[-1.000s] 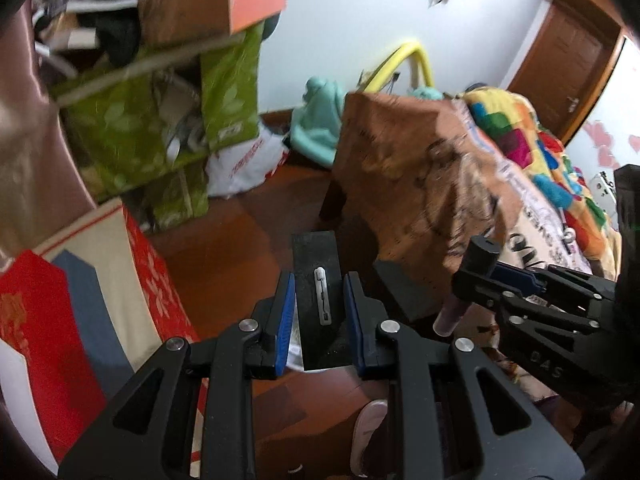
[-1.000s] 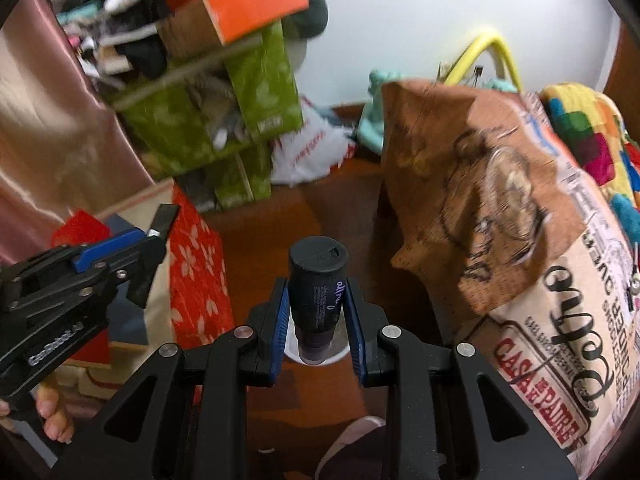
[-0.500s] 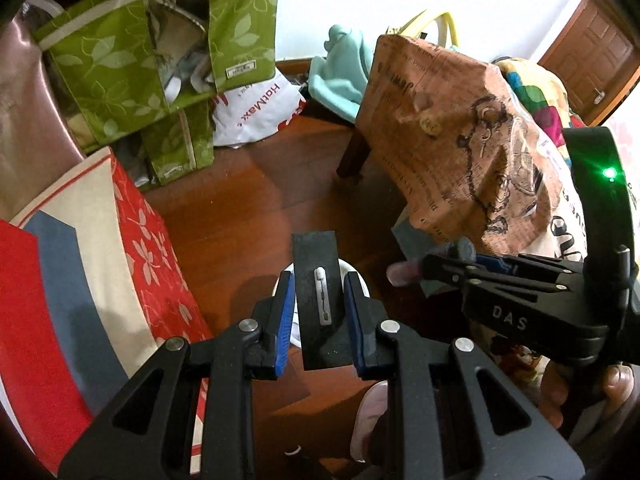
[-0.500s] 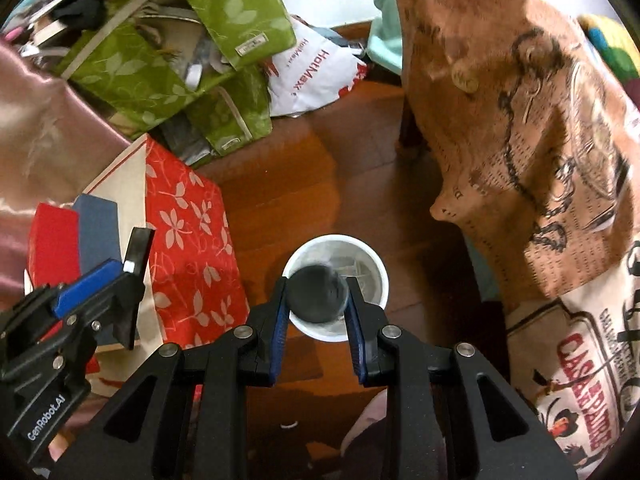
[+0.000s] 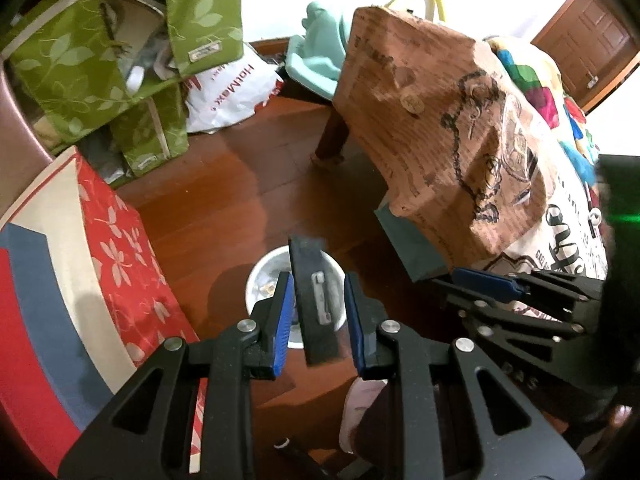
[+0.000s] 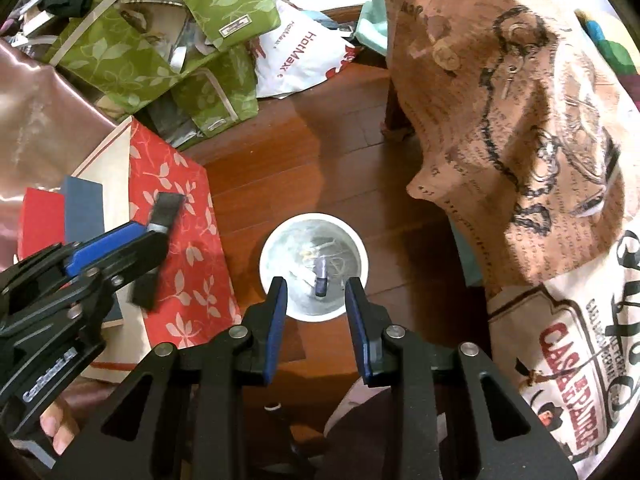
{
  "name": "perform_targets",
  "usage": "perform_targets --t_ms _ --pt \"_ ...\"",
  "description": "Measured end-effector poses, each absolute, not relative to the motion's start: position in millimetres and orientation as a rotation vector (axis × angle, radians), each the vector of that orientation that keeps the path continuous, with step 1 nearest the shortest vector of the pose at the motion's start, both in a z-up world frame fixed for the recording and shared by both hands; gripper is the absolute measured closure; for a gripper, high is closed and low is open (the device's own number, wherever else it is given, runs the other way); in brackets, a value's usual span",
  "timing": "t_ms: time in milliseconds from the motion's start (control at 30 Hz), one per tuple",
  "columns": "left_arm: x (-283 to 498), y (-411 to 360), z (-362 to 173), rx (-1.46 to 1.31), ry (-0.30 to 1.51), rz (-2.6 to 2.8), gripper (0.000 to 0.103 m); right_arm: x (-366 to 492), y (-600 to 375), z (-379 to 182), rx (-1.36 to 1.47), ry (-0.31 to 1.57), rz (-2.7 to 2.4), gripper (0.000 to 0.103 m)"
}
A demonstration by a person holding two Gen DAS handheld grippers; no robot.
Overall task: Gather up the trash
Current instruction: 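Open both grippers to drop the comb and nail polish into the bin, then move both tools back toward the remaining items on the bed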
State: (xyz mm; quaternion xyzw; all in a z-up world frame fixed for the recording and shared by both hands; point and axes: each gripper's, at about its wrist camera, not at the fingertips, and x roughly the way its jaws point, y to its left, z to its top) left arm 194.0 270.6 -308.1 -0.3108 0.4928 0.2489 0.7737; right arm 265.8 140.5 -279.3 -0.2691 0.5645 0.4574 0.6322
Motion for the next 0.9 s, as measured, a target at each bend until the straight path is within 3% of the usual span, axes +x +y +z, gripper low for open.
perform_targets --t_ms 67,333,900 --pt "199.1 270.5 -310.1 -0.676 1.088 0.543 0.073 267.0 136.1 -273.8 -0.620 1.273 1.039 0.076" --pt "194.4 257.6 -283.1 -0.620 1.051 0.562 0.073 263.9 114.6 -246.5 -0.597 1.207 1.050 0.076" --pt "161.5 189.6 -147.1 -0.432 0.798 0.591 0.072 245.8 27.8 -123.1 -0.448 0.881 1.082 0.076"
